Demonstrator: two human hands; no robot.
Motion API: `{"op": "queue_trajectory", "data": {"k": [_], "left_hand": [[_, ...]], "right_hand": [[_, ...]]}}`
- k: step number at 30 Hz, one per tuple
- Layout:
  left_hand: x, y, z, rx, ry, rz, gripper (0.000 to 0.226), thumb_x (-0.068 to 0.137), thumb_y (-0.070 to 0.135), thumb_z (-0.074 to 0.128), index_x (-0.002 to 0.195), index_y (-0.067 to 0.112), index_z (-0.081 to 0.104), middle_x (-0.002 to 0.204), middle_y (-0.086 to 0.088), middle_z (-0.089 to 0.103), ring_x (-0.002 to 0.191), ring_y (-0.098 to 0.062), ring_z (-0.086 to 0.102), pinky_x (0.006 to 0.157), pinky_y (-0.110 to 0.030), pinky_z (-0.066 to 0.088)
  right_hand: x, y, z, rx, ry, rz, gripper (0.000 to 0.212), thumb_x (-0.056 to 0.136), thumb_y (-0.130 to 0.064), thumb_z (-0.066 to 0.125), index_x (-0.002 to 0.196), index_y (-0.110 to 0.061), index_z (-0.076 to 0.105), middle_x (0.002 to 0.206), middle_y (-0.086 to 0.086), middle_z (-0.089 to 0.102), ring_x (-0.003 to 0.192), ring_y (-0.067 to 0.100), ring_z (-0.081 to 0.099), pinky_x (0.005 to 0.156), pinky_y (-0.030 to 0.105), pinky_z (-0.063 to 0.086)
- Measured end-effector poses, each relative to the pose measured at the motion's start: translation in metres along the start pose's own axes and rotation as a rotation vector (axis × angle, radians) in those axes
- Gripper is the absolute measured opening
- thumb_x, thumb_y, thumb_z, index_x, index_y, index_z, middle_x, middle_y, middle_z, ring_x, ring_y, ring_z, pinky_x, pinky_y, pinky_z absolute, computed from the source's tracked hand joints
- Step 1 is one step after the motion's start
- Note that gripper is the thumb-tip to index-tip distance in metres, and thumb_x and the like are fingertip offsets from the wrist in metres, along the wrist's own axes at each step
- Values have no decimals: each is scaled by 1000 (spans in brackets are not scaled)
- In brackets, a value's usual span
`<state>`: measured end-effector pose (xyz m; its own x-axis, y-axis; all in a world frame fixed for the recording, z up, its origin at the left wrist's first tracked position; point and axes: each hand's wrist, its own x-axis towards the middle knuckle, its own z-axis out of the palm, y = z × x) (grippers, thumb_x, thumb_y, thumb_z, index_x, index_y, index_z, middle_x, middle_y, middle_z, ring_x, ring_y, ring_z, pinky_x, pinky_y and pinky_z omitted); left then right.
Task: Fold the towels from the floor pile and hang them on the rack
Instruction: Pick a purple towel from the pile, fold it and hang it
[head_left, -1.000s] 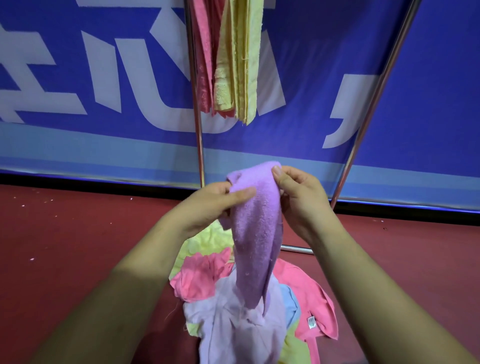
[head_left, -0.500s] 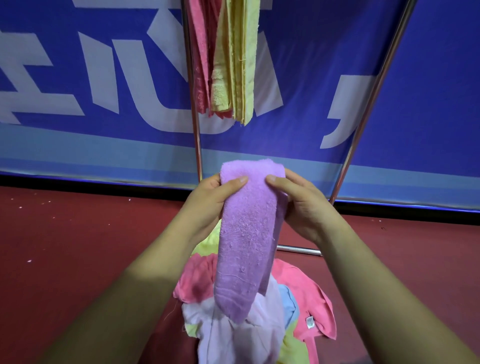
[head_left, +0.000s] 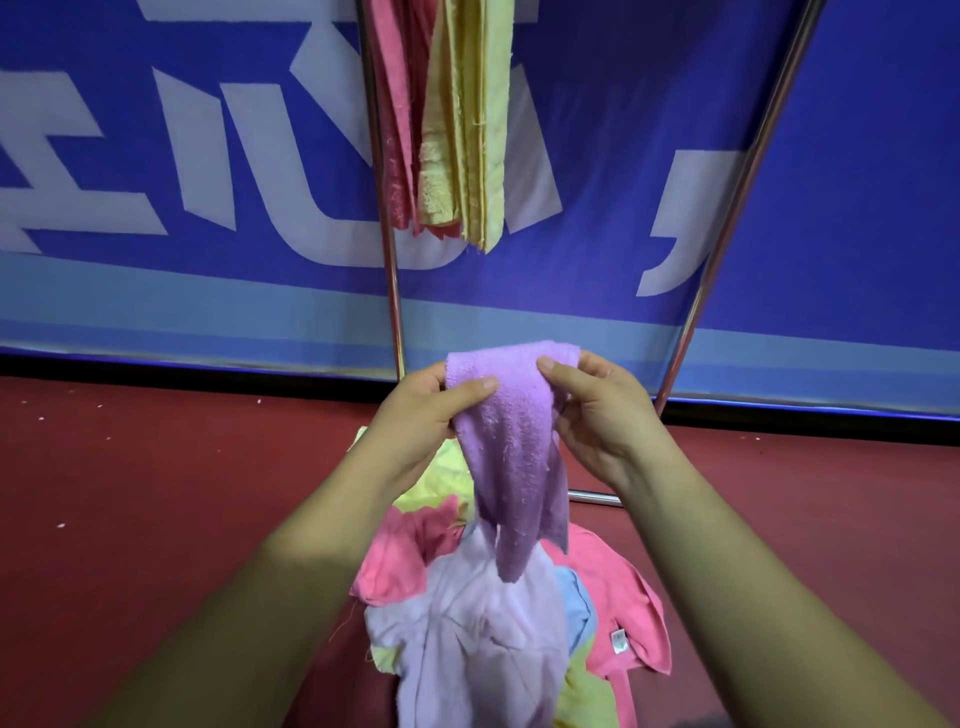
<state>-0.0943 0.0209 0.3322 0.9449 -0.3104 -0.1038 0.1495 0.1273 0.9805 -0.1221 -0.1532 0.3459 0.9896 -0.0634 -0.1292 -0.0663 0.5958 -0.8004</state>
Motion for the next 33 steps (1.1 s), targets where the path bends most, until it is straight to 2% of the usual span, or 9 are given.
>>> {"op": "queue_trajectory", "data": {"k": [3,9,11,14,17,21,24,30,33], "left_hand": [[0,1,1,21,-21,-8,29,83,10,73,111,2,71,113,-22,71,110,-35,66,103,-51,47],[4,39,8,207,-124,-68,12,89,3,62,94,11,70,79,-2,73,75,-13,66,78,-23,49],[6,66,15,304,-194,-85,23,91,2,58,76,17,68,56,8,62,51,-4,56,55,-16,42],[8,107,28,379,-303,-40,19,78,6,64,90,14,76,87,-6,73,80,-14,66,77,-29,47],[9,148,34,466,-365,-47,36,71,9,60,104,4,72,103,-11,72,95,-18,65,85,-30,46],[10,195,40,535,-362,-35,34,80,0,55,111,-2,70,88,0,73,79,-10,64,62,-16,48],[15,222,41,547,-352,18,23,79,2,57,101,-4,62,75,-4,64,69,-15,57,54,-17,44],[33,257,35,871,-443,81,38,93,32,67,108,-3,69,114,-26,69,96,-26,63,100,-51,47],[48,274,43,807,-377,210,31,95,26,64,112,1,70,116,-20,70,104,-27,67,104,-49,45]], "right_hand": [[-4,4,-7,-106,73,6,9,89,3,67,84,-4,64,72,14,67,67,23,65,71,35,57],[-1,-18,-22,-1198,351,-235,22,89,-30,70,86,-10,64,83,1,67,78,20,62,70,30,43],[5,-36,-11,-1070,179,-249,13,95,-25,64,103,-15,68,105,2,71,101,19,66,90,33,49],[9,-67,14,-623,-201,-108,22,100,-16,56,116,-13,71,125,15,69,113,25,64,106,44,44],[13,-100,32,-640,-414,-87,33,98,-23,58,123,-4,68,127,32,62,116,44,58,108,56,40],[12,-141,53,-762,-451,-47,38,87,-28,76,100,7,70,96,21,59,91,27,49,85,43,36],[8,-169,68,-842,-461,-70,19,93,-12,68,75,-12,74,77,2,68,71,11,59,69,23,45],[12,-235,80,-936,-354,-229,22,94,-13,67,72,-13,65,63,-2,63,55,9,55,53,21,44],[25,-259,78,-908,-286,-272,20,93,-12,68,72,-10,66,67,5,62,60,17,55,57,28,43]]}}
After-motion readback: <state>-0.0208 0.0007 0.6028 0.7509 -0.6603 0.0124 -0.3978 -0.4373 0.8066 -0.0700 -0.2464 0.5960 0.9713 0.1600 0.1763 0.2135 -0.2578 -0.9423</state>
